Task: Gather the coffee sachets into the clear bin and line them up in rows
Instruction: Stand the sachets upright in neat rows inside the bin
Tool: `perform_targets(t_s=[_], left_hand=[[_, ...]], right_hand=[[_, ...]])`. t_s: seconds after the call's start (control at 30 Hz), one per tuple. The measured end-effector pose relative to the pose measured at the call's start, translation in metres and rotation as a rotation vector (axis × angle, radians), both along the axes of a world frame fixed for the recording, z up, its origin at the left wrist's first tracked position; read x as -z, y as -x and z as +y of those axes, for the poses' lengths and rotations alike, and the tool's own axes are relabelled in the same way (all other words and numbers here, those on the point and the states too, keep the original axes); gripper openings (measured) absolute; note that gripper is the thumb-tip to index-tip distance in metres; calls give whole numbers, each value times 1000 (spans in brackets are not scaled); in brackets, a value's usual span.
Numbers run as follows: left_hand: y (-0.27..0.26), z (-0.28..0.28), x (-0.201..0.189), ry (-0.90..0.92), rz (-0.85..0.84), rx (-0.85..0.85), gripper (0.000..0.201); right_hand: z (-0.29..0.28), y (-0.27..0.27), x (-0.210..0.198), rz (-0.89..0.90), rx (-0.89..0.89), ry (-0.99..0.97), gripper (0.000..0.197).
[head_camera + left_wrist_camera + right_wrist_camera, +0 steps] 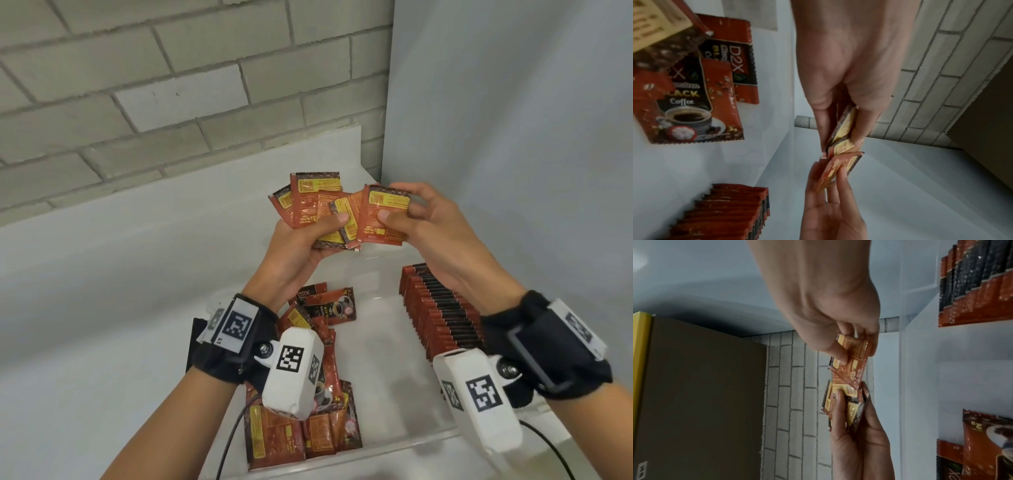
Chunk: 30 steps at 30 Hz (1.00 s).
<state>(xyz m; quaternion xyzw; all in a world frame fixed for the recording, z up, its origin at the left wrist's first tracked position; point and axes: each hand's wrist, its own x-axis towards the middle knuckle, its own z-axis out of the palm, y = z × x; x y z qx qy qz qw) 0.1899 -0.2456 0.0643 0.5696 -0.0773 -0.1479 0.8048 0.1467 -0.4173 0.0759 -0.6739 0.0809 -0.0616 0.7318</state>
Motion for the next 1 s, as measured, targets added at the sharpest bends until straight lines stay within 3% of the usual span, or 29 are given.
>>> perform_targets(t_s=[0.13, 0.3, 0.43, 0.53, 0.73, 0.87, 1.0], left_hand=[[2, -2, 0, 24, -28, 13, 32], [5, -4, -4, 90, 15, -7, 23], [8, -6, -7, 112, 50, -19, 27], [11, -8, -7, 48, 13, 33, 27], [14, -9, -14, -59, -38, 123, 46], [14, -11, -21, -191, -128, 117, 44], [14, -13, -21, -245, -162, 130, 66]], right_hand=[[3, -1, 2, 64, -32, -74, 37], [0, -1, 2, 10, 33, -49, 30], [3, -1, 1, -15, -35, -12, 35], [8, 0, 2, 6, -90, -15, 40], [10, 5, -3, 22, -131, 58, 25], [6, 7, -13, 15, -108, -12, 26], [1, 18, -26, 47, -114, -144, 28]])
